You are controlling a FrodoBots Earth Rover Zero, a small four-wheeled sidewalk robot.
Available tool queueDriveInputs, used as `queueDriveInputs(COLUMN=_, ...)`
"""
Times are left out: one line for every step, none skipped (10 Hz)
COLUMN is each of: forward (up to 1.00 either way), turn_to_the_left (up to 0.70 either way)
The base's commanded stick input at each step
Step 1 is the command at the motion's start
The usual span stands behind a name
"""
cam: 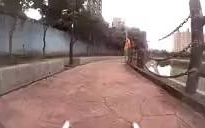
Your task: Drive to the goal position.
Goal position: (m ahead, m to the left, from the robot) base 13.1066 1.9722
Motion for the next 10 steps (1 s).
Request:
queueDriveInputs(forward=0.7, turn_to_the_left=0.0)
queueDriveInputs(forward=0.7, turn_to_the_left=0.0)
queueDriveInputs(forward=0.7, turn_to_the_left=0.0)
queueDriveInputs(forward=0.7, turn_to_the_left=0.0)
queueDriveInputs(forward=0.7, turn_to_the_left=0.0)
queueDriveInputs(forward=0.7, turn_to_the_left=0.0)
queueDriveInputs(forward=0.7, turn_to_the_left=0.0)
queueDriveInputs(forward=0.7, turn_to_the_left=0.0)
queueDriveInputs(forward=0.7, turn_to_the_left=0.0)
queueDriveInputs(forward=0.7, turn_to_the_left=0.0)
